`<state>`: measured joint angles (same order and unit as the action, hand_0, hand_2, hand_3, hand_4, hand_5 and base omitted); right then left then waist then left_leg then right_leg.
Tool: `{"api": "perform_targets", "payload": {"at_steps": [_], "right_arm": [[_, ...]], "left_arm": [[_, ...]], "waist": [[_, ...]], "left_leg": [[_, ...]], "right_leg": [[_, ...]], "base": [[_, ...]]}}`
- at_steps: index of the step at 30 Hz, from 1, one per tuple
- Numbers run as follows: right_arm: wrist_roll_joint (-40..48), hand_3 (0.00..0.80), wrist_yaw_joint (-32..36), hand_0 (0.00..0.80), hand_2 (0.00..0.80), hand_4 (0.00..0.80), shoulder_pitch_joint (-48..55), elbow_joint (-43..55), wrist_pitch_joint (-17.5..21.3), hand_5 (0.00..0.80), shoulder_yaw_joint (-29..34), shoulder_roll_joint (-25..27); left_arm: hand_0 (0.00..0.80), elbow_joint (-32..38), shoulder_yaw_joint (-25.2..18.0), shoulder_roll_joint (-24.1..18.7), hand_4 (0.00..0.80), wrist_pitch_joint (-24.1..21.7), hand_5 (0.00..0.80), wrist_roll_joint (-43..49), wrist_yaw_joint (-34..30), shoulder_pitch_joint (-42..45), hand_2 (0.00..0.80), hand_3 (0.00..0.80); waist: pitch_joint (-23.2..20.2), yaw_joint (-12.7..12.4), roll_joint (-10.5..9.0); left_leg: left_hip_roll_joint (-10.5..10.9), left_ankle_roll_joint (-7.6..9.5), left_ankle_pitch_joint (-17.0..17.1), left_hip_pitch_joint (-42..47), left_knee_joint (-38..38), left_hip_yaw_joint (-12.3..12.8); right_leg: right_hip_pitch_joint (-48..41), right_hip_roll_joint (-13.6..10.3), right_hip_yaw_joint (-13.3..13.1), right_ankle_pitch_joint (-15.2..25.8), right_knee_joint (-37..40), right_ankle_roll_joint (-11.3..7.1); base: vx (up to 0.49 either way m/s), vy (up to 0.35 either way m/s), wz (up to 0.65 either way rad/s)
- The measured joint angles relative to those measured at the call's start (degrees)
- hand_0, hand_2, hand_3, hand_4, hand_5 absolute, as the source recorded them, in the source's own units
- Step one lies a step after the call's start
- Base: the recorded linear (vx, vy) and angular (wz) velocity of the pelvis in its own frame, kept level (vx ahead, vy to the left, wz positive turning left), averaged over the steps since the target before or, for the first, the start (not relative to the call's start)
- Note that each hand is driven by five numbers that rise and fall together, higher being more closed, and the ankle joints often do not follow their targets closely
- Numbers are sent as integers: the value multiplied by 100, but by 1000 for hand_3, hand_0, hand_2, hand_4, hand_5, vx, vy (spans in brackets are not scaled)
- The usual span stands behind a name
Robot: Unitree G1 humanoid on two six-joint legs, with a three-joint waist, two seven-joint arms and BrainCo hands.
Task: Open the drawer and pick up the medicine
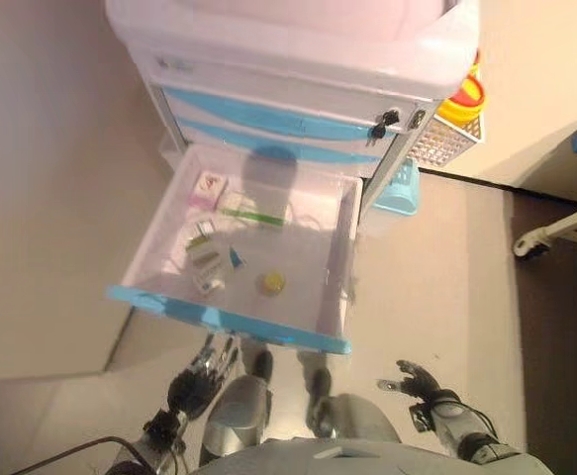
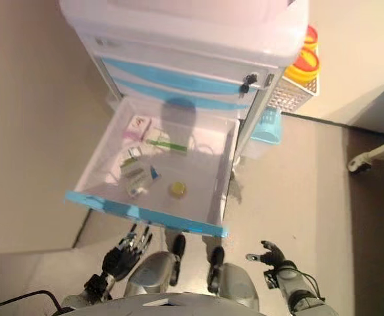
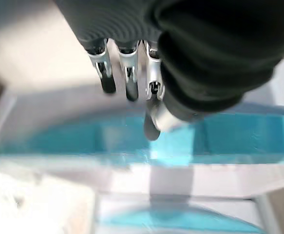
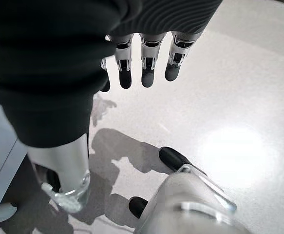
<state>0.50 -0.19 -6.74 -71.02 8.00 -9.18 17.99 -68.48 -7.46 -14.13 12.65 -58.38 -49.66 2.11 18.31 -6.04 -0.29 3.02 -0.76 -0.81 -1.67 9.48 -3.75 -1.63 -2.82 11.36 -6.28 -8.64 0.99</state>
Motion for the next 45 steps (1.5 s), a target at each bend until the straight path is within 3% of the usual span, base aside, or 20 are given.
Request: {"api": "perform_targets", "payload": {"at_steps": [2,7,10,12,18,22,26,30,35,40,45], "right_arm": [[-14,0,-84,0,0,0,21,-99,36,0,97,14],[-88,0,-382,0,0,0,104,-268,101,0,270,-30],[-42,0,-625,0,0,0,250,-318,80,0,343,-25],[-7,0,-853,0,0,0,267,-310,32,0,375,-13],[137,0,-2045,0,0,0,341,60,-82,0,770,277],[5,0,-2591,0,0,0,524,2441,-113,0,983,761],[-773,0,-2581,0,0,0,609,5055,-153,0,983,1133],[-1257,0,-1637,0,0,0,347,6691,155,0,537,1727],[-1399,0,-162,0,0,0,-151,7839,657,0,-97,2447],[-1540,0,1037,0,0,0,-739,8318,1062,0,-931,2840],[-1917,0,1536,0,0,0,-1445,7966,1062,0,-1972,2760]], "left_arm": [[0,-285,159,-35,0,-634,0,557,585,71,0,0],[0,-562,587,-165,0,-1800,0,2863,3460,44,0,0],[0,-552,1294,-403,0,-2057,0,4469,4649,-136,0,0],[0,-540,1757,-491,0,-2019,0,5206,5017,-283,0,0],[0,-421,2444,-454,0,-1653,0,5852,5023,-667,0,0],[0,-210,2520,-279,0,-1538,0,5829,4983,-472,0,0],[0,-135,2436,-73,0,-1523,0,5823,5001,-199,0,0],[0,-158,2391,-8,0,-1472,0,5834,4974,-169,0,0],[0,-200,2333,-2,0,-1377,0,5829,4935,-171,0,0],[0,-199,2282,13,0,-1364,0,5723,4932,-156,0,0],[0,-181,2287,17,0,-1378,0,5647,4925,-247,0,0]], "waist": [[-158,11,-17],[-499,59,-222],[-686,154,-326],[-825,252,-319],[-1044,609,-263],[-1058,891,-253],[-1152,988,-142],[-1208,1021,-63],[-1210,1017,-60],[-1214,907,-60],[-1224,592,-97]], "left_leg": [[-10,-68,44,-2,-15,9],[-111,52,121,105,-362,94],[-117,67,163,173,-496,180],[-129,95,185,178,-578,301],[-182,163,302,330,-843,620],[-225,174,375,465,-1063,770],[-219,213,490,591,-1379,932],[-192,239,496,656,-1456,1052],[-195,235,496,684,-1457,1036],[-193,208,500,680,-1471,856],[-170,172,593,601,-1457,491]], "right_leg": [[-3,4,34,-31,19,46],[125,97,48,-126,-132,114],[194,97,-13,-136,-201,119],[306,101,-153,-123,-265,99],[316,164,-422,39,-84,43],[149,251,-556,301,383,32],[-9,287,-680,567,863,-21],[-103,271,-780,682,1077,-74],[-185,276,-766,697,1134,-74],[-299,278,-600,712,1227,-66],[-439,279,-264,722,1380,-51]], "base": [[81,35,14],[70,43,1],[17,29,-12],[-3,13,-37],[0,16,-30],[-25,65,-22],[-31,70,-18],[0,38,-12],[6,-7,1],[2,-34,16],[1,-33,39]]}}
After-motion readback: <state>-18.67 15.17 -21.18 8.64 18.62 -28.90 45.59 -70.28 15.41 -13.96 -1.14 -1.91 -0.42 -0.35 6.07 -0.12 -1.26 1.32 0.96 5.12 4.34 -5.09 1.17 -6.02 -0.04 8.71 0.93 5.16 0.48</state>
